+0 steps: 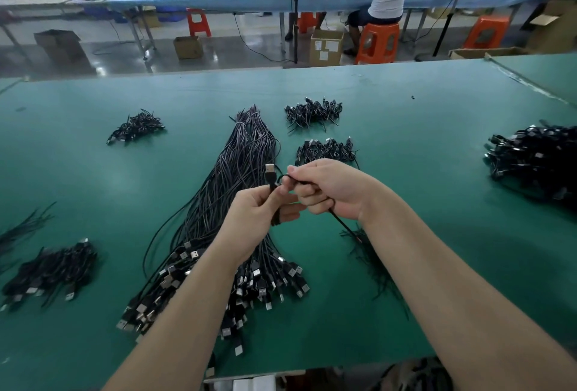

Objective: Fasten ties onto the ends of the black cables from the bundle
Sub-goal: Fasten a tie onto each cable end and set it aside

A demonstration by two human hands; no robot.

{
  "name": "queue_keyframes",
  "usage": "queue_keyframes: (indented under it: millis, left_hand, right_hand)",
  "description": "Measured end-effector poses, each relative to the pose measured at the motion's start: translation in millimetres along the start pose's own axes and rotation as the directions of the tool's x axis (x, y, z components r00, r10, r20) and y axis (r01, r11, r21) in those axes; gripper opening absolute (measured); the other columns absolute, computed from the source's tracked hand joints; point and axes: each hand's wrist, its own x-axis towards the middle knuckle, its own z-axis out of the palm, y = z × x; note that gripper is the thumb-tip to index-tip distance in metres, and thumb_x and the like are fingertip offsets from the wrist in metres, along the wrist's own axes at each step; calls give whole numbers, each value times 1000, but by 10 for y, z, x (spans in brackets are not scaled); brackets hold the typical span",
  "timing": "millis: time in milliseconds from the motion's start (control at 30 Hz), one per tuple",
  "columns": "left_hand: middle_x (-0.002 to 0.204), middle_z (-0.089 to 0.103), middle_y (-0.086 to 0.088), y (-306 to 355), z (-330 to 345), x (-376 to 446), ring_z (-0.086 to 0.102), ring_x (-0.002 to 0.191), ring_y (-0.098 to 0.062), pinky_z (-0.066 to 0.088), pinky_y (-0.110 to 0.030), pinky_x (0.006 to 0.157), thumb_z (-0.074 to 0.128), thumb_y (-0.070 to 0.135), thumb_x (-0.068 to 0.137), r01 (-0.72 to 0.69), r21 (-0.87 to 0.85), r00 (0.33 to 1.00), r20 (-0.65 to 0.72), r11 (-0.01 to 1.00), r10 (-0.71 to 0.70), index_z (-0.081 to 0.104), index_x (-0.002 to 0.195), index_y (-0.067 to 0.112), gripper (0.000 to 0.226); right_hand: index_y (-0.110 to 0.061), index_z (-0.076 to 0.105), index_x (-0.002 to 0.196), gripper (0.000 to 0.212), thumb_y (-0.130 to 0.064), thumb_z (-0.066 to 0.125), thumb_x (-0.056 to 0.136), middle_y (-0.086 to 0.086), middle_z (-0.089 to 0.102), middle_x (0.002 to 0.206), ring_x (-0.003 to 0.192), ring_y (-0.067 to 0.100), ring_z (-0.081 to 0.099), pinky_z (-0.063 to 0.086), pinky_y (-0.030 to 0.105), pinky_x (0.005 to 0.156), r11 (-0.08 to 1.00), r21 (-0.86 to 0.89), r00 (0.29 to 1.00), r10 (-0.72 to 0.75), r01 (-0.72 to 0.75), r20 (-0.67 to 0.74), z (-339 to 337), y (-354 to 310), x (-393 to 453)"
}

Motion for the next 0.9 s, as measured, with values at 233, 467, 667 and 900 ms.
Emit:
queue_keyframes:
  millis: [233, 467, 667, 900]
  left_hand:
    - [111, 73, -22, -49, 107, -6, 71, 105, -37, 58, -42, 93, 61, 32, 93, -17, -161, 1000, -3, 987, 17, 76, 102, 6, 32]
    - [108, 75, -17, 1, 76, 18, 74, 97, -26, 59, -31, 81, 57, 31, 91, 44, -411, 997, -42, 910, -67, 74, 109, 4, 36]
    - [112, 73, -22, 76, 106, 56, 72, 104, -33, 60, -34, 80, 61, 25, 89, 20, -500, 994, -86, 866, -73, 69, 110, -3, 36]
    - [100, 75, -20, 112, 75, 91, 75, 92, -30, 61, -33, 75, 58, 14, 97, -76, -502, 984, -178, 862, -16, 70, 102, -5, 23]
  right_hand:
    - [-12, 62, 83, 33, -27, 46, 107, -6, 38, 54, 43, 6, 23, 21, 17, 36, 996, 48, 997, -73, 71, 26, -21, 43, -44]
    - [-13, 71, 87, 34, -28, 48, 107, -5, 52, 62, 46, 6, 31, 26, 16, 39, 989, -130, 992, -49, 64, 112, -9, 130, -146]
    - [-11, 68, 83, 38, -31, 47, 107, -3, 51, 57, 45, 8, 28, 21, 19, 42, 983, -179, 999, -28, 33, 26, 115, 279, -154]
    - [-2, 68, 110, 40, -38, 53, 103, 0, 57, 55, 39, 8, 27, 21, 19, 40, 990, -125, 997, 51, -58, -57, 131, 417, -128]
